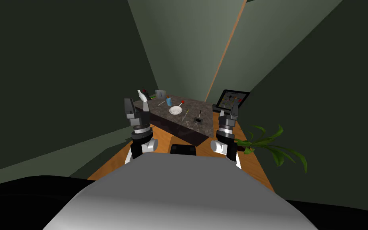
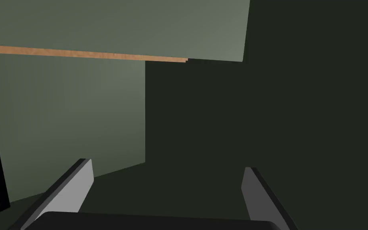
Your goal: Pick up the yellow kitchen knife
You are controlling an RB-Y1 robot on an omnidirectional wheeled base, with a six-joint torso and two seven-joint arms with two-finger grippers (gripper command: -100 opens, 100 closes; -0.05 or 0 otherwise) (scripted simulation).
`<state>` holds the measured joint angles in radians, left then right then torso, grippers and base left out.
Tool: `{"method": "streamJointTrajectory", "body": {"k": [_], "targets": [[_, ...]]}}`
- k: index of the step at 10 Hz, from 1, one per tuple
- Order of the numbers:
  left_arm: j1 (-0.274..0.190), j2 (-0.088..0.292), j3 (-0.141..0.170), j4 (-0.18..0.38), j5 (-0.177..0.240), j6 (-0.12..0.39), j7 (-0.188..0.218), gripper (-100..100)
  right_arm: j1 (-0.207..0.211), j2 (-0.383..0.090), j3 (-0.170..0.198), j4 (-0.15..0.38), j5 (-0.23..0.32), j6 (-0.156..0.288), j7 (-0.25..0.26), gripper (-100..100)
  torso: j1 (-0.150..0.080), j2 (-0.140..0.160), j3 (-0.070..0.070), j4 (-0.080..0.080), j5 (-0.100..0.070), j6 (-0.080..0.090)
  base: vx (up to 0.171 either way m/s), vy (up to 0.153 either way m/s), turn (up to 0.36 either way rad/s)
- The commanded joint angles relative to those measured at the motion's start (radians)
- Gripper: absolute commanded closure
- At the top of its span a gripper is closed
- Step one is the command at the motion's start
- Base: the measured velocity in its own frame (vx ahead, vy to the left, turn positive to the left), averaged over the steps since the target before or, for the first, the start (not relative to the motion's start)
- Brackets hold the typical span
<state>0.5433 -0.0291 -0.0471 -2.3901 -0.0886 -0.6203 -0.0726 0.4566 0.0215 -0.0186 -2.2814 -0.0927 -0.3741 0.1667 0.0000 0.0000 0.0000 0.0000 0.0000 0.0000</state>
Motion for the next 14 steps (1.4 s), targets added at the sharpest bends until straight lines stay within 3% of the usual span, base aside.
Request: {"method": "streamJointTrajectory", "body": {"k": [1, 5, 6, 7, 8, 9, 10, 11, 12, 14], "targets": [[0.000, 0.000, 0.000, 0.000, 0.000, 0.000, 0.000, 0, 0.005, -0.038, 0.000, -0.001, -0.009, 0.020, -0.017, -100, 0.000, 0.000, 0.000, 0.000, 0.000, 0.000, 0.000, 0.011, 0.075], [0.000, 0.000, 0.000, 0.000, 0.000, 0.000, 0.000, 0, 0.029, -0.148, -0.010, -0.006, -0.059, 0.128, -0.117, -100, 0.001, 0.000, 0.000, 0.000, 0.000, 0.000, -0.008, 0.023, 0.155], [0.000, 0.000, 0.000, 0.000, 0.000, 0.000, 0.000, 0, 0.029, -0.148, -0.010, -0.006, -0.059, 0.142, -0.124, -100, 0.001, 0.001, 0.000, 0.000, 0.000, 0.000, -0.005, 0.013, 0.045], [0.000, 0.000, 0.000, 0.000, 0.000, 0.000, 0.000, 0, 0.037, -0.174, -0.016, -0.007, -0.077, 0.177, -0.164, -100, 0.001, 0.001, 0.000, 0.000, 0.000, 0.000, -0.006, 0.017, 0.114], [0.000, 0.000, 0.000, 0.000, 0.000, 0.000, 0.000, 0, 0.037, -0.174, -0.016, -0.007, -0.077, 0.186, -0.164, -100, 0.001, 0.000, 0.000, 0.000, 0.000, 0.000, -0.004, 0.010, 0.075], [0.000, 0.000, 0.000, 0.000, 0.000, 0.000, 0.000, 0, 0.044, -0.200, -0.025, -0.008, -0.097, 0.226, -0.208, -100, 0.001, 0.000, 0.000, 0.000, 0.000, 0.000, -0.003, 0.017, 0.146], [0.000, 0.000, 0.000, 0.000, 0.000, 0.000, 0.000, 0, 0.044, -0.200, -0.025, -0.008, -0.097, 0.235, -0.210, -100, 0.001, 0.000, 0.000, 0.000, 0.000, 0.000, -0.002, 0.012, 0.071], [0.000, 0.000, 0.000, 0.000, 0.000, 0.000, 0.000, 0, 0.052, -0.226, -0.035, -0.009, -0.119, 0.281, -0.253, -100, 0.001, 0.000, 0.000, 0.000, 0.000, 0.000, -0.005, 0.021, 0.184], [0.000, 0.000, 0.000, 0.000, 0.000, 0.000, 0.000, 0, 0.052, -0.226, -0.035, -0.009, -0.119, 0.288, -0.260, -100, 0.001, 0.000, 0.000, 0.000, 0.000, 0.000, -0.002, 0.016, 0.096], [0.000, 0.000, 0.000, 0.000, 0.000, 0.000, 0.000, 0, 0.059, -0.251, -0.047, -0.009, -0.143, 0.345, -0.315, -100, 0.001, 0.000, 0.000, 0.000, 0.000, 0.000, 0.001, 0.018, 0.134]]}}
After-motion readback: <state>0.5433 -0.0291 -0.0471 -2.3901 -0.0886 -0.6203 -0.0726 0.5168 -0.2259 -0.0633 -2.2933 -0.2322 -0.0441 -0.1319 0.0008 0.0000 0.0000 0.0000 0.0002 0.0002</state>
